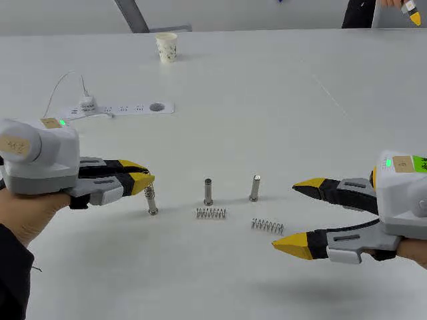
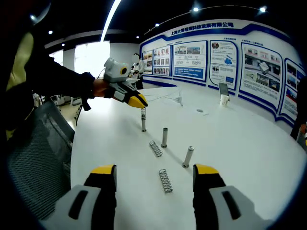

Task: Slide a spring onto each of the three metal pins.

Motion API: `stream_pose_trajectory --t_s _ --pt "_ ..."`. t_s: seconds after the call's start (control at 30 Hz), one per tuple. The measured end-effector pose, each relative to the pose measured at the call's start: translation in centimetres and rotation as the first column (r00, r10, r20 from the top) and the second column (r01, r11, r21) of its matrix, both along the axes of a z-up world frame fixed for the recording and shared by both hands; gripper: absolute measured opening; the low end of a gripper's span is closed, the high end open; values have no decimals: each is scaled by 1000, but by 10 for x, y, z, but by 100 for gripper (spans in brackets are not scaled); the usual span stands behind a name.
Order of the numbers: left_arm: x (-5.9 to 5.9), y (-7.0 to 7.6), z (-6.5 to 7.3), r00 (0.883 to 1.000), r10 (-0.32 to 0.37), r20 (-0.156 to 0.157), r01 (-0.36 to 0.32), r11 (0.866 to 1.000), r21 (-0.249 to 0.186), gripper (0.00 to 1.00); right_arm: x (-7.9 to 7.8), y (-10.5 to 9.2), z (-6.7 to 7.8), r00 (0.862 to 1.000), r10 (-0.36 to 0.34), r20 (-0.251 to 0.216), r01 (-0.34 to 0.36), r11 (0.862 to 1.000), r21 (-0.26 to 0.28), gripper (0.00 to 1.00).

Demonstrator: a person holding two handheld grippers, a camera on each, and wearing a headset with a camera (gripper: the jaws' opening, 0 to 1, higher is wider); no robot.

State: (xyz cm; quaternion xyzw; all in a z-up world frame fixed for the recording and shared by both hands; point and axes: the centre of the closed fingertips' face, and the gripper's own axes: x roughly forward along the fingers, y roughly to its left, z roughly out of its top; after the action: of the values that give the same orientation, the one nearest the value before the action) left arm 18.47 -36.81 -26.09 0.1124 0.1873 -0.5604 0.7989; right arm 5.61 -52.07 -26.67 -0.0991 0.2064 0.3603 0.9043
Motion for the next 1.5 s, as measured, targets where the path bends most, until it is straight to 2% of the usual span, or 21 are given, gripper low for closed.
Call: stream_pose_trajectory --t_s 0.53,1.5 --pt "-1 -2 -12 1000 -4 8 4 1000 12 9 0 -1 -2 1000 -5 -6 5 1000 -1 66" --pt "-2 0 -34 1000 8 -15 -8 999 33 10 -2 -3 -4 1000 -7 -18 7 1000 -8 65"
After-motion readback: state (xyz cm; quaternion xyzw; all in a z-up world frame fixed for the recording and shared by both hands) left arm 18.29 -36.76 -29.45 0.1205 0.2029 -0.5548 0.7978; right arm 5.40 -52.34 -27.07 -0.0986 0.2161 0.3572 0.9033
